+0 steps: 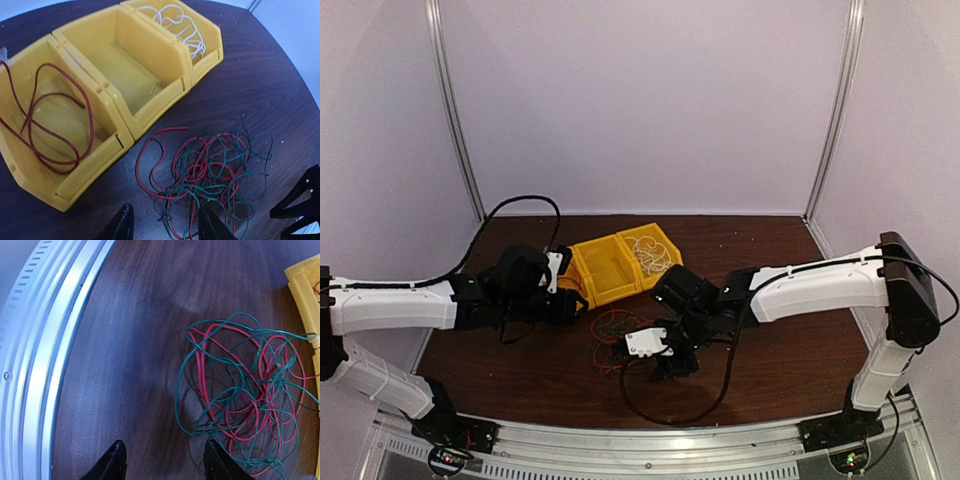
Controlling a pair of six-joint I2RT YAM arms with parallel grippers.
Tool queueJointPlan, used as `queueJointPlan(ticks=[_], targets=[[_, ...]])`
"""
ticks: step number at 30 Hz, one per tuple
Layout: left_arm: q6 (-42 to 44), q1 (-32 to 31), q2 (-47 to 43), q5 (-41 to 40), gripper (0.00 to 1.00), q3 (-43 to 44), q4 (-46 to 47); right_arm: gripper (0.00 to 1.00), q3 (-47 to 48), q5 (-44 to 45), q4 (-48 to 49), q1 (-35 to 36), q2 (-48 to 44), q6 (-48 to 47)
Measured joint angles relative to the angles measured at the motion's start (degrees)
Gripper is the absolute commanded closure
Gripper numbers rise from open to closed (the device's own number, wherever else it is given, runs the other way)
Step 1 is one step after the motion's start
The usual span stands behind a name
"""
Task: Untangle the cables
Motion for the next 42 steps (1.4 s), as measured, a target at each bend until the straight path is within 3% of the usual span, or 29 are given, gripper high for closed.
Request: queueJointPlan(ticks=[11,13,16,19,28,35,42], targets=[[-2.14,-0.59,-2.75,2.93,0.55,-5.46,3.28,0.48,3.37,3.8,0.35,2.03,6.45,4.35],[-2.14,-0.59,-2.78,2.93,0.55,-5.46,4.0,0.57,4.11,4.63,0.5,2.03,6.91,5.27],[-2.19,-0.59,-2.75,2.91,0.55,-5.46,4.17,0.82,6.25,5.99,0.96,2.03,8.9,6.82],[-2.38,-0.59,-2.69,2.97,0.55,-5.46,4.44,1.0,6.95,6.67,1.46,2.03,10.34,7.82],[-0.68,-1.31,-2.1,6.6,0.55,-6.08,9.35,1.0,10.4,5.77,-5.81,1.46,4.74,8.74],[8.85,-7.89,-3.43,10.21,0.53,-8.17,20.79,1.0,30.08,3.23,-12.76,-1.27,-6.51,9.03],[18.64,-13.31,-4.35,10.38,0.52,-7.1,28.55,1.0,44.24,3.56,-15.04,-3.78,-9.53,9.09]])
